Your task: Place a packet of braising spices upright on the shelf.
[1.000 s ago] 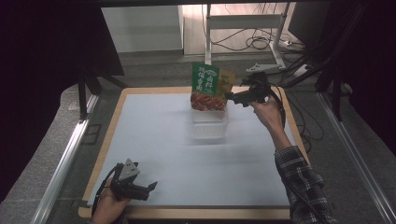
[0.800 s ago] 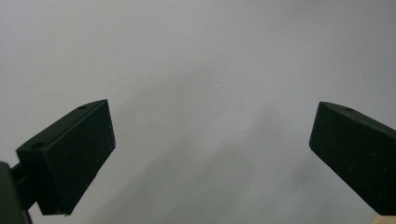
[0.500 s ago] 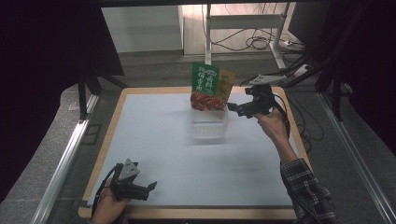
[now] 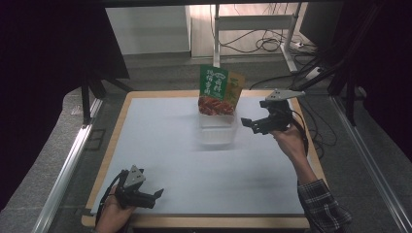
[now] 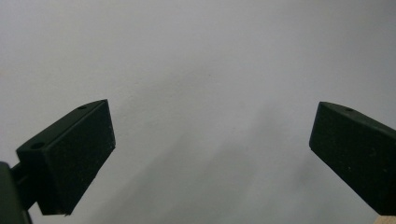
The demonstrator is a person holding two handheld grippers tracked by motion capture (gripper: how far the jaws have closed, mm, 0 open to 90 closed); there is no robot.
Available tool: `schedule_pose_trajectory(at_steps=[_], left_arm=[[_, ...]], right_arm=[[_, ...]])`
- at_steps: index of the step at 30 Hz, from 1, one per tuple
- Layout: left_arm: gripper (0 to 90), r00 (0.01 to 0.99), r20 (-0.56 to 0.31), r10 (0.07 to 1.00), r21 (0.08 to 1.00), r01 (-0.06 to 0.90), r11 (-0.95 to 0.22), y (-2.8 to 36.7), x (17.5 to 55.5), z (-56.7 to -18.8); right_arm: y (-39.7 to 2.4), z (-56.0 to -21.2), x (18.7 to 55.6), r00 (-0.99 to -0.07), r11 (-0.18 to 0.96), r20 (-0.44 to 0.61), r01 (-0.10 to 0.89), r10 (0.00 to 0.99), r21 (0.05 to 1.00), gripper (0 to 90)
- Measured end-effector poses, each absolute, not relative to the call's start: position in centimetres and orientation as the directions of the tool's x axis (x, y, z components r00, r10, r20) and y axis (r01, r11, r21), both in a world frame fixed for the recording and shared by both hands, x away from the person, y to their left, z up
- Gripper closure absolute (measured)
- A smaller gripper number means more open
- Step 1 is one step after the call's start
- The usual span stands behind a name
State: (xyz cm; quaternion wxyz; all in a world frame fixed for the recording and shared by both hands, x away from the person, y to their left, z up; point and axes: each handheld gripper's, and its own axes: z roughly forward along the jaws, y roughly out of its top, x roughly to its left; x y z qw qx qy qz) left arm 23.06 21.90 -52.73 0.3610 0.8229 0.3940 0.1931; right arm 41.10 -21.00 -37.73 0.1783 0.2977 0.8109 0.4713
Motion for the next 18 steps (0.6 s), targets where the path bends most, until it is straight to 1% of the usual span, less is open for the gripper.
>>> schedule_pose_trajectory(at_steps=[18], left_arm=[[0.2, 0.613, 0.032, 0.789, 0.746, 0.511, -0.427, 21.9, 23.1, -52.7]], right_arm=[[-21.7, -39.8, 38.5, -0.764, 0.384, -0.01, 0.312, 0.645, 0.869, 0.0]])
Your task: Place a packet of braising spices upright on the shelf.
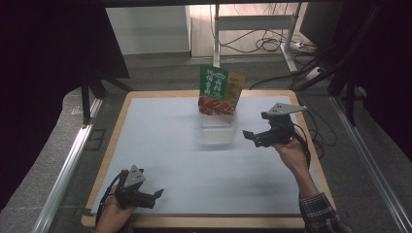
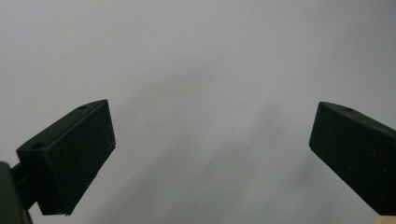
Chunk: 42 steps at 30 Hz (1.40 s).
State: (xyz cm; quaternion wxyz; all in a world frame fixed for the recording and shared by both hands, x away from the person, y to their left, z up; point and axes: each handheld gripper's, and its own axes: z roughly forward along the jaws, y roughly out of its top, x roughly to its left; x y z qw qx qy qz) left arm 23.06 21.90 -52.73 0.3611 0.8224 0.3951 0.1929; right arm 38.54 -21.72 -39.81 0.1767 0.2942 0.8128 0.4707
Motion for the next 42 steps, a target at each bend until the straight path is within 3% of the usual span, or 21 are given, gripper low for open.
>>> schedule_pose_trajectory(at_steps=[42], left_arm=[[0.2, 0.615, 0.045, 0.787, 0.742, 0.507, -0.439, 21.8, 23.0, -52.7]], right_arm=[[-26.3, -42.6, 30.9, -0.692, 0.355, -0.013, 0.354, 0.721, 0.865, 0.0]])
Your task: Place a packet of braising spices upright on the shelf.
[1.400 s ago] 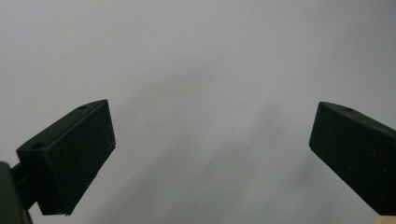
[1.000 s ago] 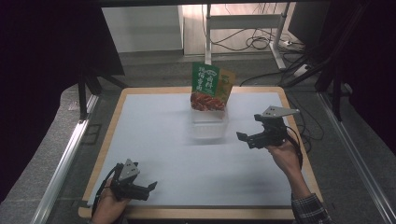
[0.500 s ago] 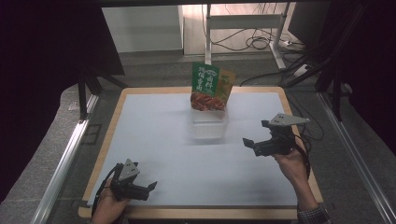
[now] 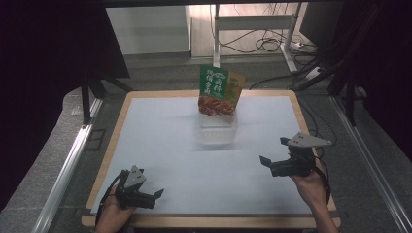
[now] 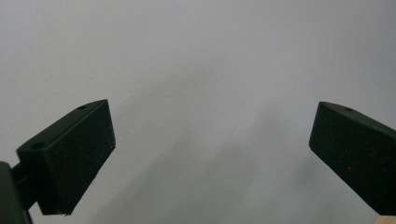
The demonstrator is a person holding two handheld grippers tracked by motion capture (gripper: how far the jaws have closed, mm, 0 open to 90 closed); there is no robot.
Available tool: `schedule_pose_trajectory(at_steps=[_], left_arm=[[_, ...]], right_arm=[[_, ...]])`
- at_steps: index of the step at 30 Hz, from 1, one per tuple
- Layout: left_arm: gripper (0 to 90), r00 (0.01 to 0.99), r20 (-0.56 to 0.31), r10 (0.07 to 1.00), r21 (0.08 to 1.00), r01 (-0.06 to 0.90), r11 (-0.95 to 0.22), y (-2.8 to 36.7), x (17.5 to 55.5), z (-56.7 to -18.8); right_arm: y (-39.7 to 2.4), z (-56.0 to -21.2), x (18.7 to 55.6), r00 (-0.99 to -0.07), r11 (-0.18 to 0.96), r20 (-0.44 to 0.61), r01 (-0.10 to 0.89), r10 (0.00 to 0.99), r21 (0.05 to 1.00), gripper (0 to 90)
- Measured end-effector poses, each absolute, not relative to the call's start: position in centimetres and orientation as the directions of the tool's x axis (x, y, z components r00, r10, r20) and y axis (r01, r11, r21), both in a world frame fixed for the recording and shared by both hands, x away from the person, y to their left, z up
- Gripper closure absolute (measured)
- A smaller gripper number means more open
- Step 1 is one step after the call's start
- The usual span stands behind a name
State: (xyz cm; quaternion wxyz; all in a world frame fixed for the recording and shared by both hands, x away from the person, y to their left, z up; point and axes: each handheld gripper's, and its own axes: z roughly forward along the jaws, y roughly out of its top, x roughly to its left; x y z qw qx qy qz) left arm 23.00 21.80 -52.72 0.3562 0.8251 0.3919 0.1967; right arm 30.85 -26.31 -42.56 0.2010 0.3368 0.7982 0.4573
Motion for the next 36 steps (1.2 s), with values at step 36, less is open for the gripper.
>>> schedule_pose_trajectory(at_steps=[36], left_arm=[[0.3, 0.614, 0.06, 0.787, 0.735, 0.506, -0.451, 21.5, 23.0, -52.7]], right_arm=[[-30.4, -47.4, 27.3, -0.641, 0.352, 0.009, 0.433, 0.768, 0.83, 0.0]])
